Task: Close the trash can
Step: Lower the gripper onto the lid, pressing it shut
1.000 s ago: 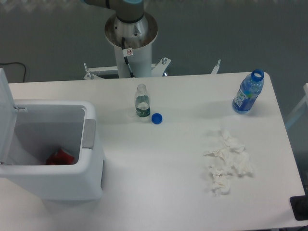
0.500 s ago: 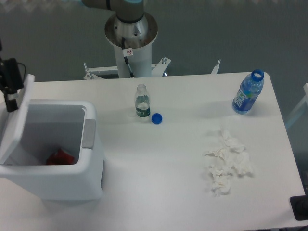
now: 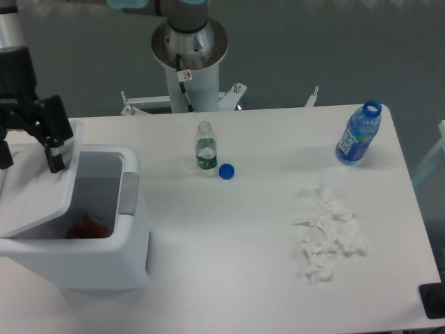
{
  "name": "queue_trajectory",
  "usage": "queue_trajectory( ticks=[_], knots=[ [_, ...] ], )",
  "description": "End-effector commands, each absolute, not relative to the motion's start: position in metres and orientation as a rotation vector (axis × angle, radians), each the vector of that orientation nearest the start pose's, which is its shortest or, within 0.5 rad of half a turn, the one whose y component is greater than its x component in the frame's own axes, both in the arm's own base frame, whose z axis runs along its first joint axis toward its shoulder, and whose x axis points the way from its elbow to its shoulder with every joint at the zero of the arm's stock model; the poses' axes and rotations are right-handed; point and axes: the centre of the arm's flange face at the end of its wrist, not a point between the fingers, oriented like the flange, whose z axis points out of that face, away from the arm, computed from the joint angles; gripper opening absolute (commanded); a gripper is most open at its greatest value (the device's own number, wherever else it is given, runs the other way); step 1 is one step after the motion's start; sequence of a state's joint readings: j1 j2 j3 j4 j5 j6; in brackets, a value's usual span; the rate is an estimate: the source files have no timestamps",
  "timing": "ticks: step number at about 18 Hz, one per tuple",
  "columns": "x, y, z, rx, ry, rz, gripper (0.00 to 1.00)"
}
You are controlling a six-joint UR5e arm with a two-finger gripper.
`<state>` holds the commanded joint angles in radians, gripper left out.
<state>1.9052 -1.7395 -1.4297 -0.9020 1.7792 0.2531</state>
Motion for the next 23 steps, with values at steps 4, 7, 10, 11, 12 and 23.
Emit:
queue_trajectory(
  ticks=[4,7,10,11,12,23],
  knots=[
    [-0.101,0.606,0.546,-2.544,-0.216,0.541,1.0],
    [-0.109,0.606,0.547,-2.539,-0.23,0.547,1.0],
    [-0.119,0.606,0.546,-2.533,-0.25,0.555,1.0],
    [-0.123,0.606,0.546,-2.528,-0.259,0.56,1.0],
    [-0.127,0.606,0.547,-2.52,-0.267,0.562,1.0],
    [-0.157,0.607,0.526,-2.558,-0.311,0.573,1.0]
  ],
)
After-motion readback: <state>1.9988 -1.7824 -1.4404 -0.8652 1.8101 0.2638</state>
